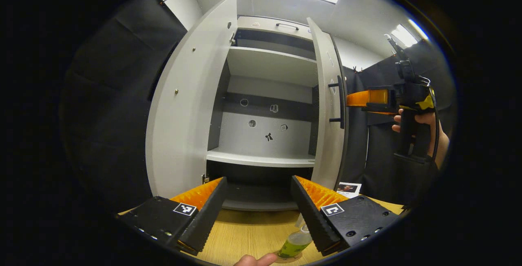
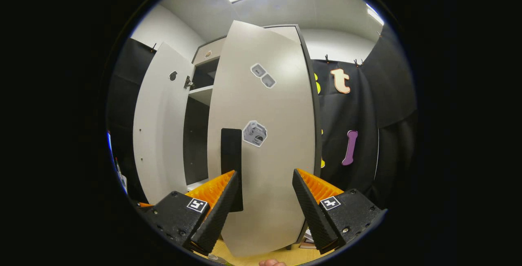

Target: Grasp the bottle in the cabinet with the left hand and place it on the coaster, then close the right door with the right hand and the left door with the left hand.

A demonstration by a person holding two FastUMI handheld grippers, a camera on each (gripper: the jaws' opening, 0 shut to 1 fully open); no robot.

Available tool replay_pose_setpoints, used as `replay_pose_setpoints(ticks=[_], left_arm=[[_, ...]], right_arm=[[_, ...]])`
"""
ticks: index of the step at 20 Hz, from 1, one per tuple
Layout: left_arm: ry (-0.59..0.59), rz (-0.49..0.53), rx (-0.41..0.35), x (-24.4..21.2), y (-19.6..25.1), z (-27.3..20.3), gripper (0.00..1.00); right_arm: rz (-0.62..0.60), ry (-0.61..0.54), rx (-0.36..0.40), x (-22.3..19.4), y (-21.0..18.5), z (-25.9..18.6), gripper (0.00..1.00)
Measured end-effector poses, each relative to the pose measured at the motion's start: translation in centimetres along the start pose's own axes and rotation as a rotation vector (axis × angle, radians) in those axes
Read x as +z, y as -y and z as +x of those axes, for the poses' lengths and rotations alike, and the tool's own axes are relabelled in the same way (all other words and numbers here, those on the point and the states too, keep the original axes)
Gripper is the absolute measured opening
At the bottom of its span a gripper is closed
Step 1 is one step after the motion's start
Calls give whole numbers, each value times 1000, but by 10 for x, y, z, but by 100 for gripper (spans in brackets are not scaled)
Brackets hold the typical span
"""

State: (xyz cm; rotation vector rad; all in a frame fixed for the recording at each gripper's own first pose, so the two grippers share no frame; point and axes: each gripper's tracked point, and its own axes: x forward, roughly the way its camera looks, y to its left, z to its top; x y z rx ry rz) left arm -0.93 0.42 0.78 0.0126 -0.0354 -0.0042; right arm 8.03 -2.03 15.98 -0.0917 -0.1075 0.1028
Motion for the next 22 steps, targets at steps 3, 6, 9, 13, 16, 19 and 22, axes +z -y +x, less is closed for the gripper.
replay_pose_setpoints(ticks=[3, 6, 9, 13, 16, 19, 22], left_arm=[[-44, 13, -46, 0, 6, 5, 95], [-71, 42, -61, -4, 5, 14, 95], [-83, 49, -41, -10, 0, 24, 95], [-103, 13, -33, -14, -1, 31, 95], [-94, -6, -8, -10, -9, 29, 95], [-89, 1, 68, -3, -32, 19, 95], [-39, 4, 198, 14, -67, -3, 95]], right_arm=[[-13, -25, -24, 4, -2, 0, 83], [33, -48, -13, 3, -6, -2, 83], [63, -61, -57, 1, 10, -3, 83], [86, -50, -115, 2, 34, -8, 82], [76, -70, -118, -5, 38, -17, 82], [58, -5, -109, -15, 34, -35, 83], [55, 21, -87, -35, 27, -46, 82]])
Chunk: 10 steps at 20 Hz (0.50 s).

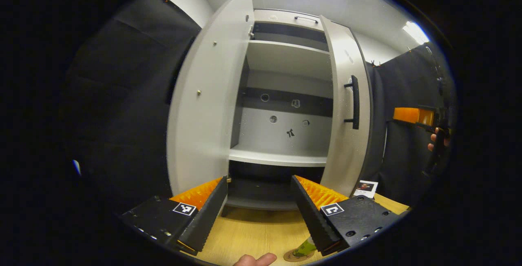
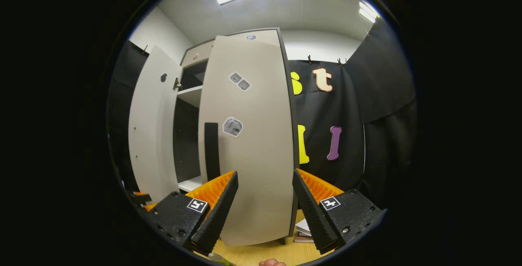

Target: Grasp the bottle in the cabinet with the left hand and place it on the coaster, then close the right door with the right hand and the left door with the left hand.

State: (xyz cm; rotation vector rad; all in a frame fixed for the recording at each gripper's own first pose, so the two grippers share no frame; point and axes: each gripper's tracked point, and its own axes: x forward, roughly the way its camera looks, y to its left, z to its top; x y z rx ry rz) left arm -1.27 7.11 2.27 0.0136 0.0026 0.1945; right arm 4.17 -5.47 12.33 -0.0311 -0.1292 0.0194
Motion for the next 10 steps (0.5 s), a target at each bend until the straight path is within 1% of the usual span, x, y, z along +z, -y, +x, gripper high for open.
replay_pose_setpoints(ticks=[2, 3, 6, 8, 10], left_arm=[[23, 17, 83, 11, -26, -12, 95], [29, 27, 114, 17, -39, -19, 95], [3, 16, 193, 30, -76, -35, 95], [17, 45, 267, 46, -111, -38, 95], [41, 85, 336, 67, -145, -36, 95]], right_arm=[[-12, -17, -10, -21, 4, -6, 82], [-12, -21, -5, -29, 2, -9, 83], [8, -55, 16, -49, -4, -15, 83], [34, -74, 26, -57, -6, -19, 83], [44, -95, 21, -64, -4, -24, 83]])
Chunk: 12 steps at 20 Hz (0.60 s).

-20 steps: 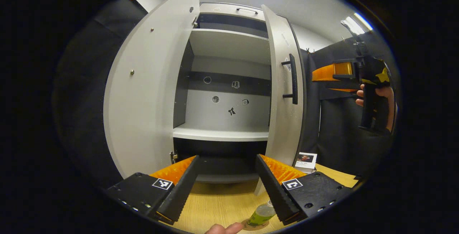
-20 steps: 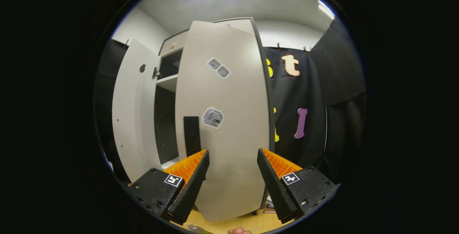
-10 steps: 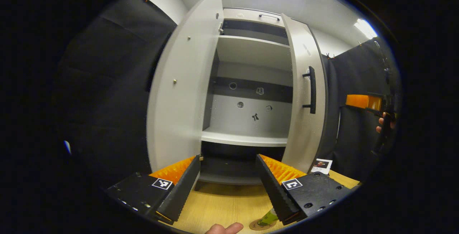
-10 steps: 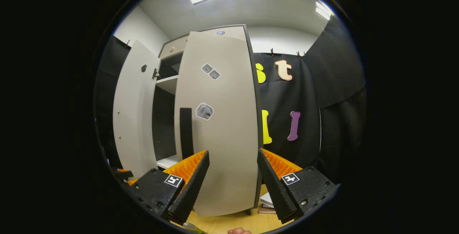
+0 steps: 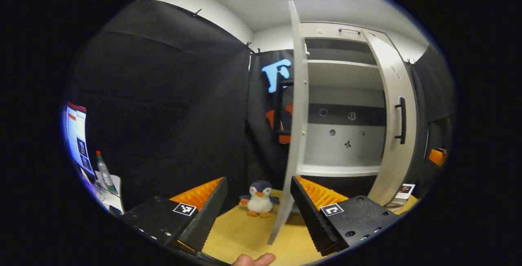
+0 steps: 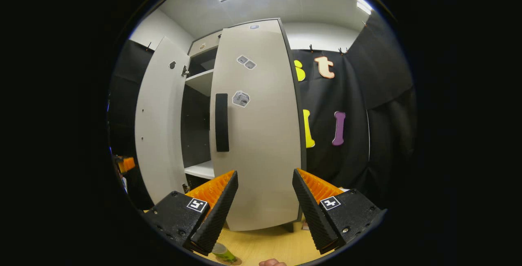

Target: Grasp the bottle in the cabinet with the left hand and place it on the coaster, then close the right door with the right hand and the left door with the left hand.

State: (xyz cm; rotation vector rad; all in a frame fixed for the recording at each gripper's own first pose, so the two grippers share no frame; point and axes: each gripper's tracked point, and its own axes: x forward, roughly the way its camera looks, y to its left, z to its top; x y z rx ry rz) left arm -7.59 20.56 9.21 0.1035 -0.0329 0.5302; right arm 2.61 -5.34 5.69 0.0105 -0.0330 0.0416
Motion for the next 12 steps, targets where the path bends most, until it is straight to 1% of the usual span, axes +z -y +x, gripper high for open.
replay_pose_setpoints(ticks=[1, 5, 6, 7, 8, 9, 10, 12], left_arm=[[-1, 10, 28, 7, -11, 9, 95], [41, 22, 36, 32, -15, 52, 95], [48, 34, 43, 35, -16, 63, 100], [52, 46, 41, 35, -14, 74, 95], [52, 66, 65, 36, -16, 80, 95], [56, 83, 66, 38, -18, 83, 94], [63, 84, 47, 39, -16, 84, 93], [54, 57, 9, 36, -8, 80, 92]], right_arm=[[2, -9, -5, -2, 3, -2, 83], [23, -10, -54, -1, 24, -16, 83], [30, -11, -64, -1, 29, -19, 83], [36, -10, -78, 0, 34, -22, 83], [37, -10, -93, 0, 40, -25, 83], [34, -7, -109, -1, 45, -25, 83], [30, -1, -126, 1, 51, -27, 83], [18, 7, -153, 4, 61, -32, 83]])
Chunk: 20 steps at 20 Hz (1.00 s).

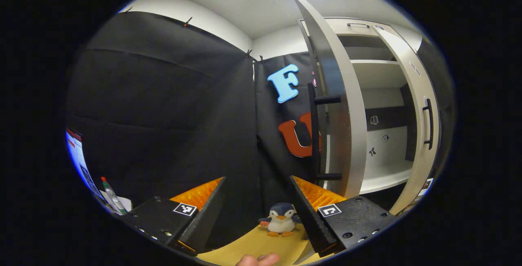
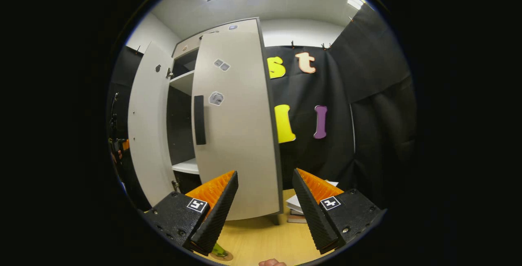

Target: Grasp the bottle in the cabinet with the left hand and place it on the coaster, then close the right door with the right hand and the left door with the left hand.

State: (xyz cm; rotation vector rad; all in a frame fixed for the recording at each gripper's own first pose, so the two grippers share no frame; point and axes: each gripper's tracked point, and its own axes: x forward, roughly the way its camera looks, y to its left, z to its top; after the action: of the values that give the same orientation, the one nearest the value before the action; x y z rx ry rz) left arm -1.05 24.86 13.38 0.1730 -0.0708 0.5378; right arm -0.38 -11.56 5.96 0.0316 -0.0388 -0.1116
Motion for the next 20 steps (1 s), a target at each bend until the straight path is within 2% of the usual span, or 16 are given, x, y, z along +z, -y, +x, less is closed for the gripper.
replay_pose_setpoints(ticks=[4, 7, 10, 11, 12, 17, 20], left_arm=[[-20, -26, -55, 1, 23, -12, 92], [-46, -36, -165, 3, 62, -22, 92], [-16, -41, -301, 12, 111, -27, 92], [-10, -42, -338, 14, 129, -26, 99], [-6, -44, -369, 16, 143, -26, 99], [26, -71, -439, 25, 176, -30, 96], [27, -90, -443, 18, 183, -36, 96]], right_arm=[[-19, 13, -34, 9, 12, -2, 83], [-8, 41, -48, 22, 18, -12, 83], [-18, 38, -79, 24, 26, -19, 82], [-12, 39, -82, 28, 26, -22, 82], [-3, 46, -83, 31, 25, -26, 83], [-29, 83, -118, 44, 34, -36, 82], [-28, 87, -121, 45, 33, -43, 83]])
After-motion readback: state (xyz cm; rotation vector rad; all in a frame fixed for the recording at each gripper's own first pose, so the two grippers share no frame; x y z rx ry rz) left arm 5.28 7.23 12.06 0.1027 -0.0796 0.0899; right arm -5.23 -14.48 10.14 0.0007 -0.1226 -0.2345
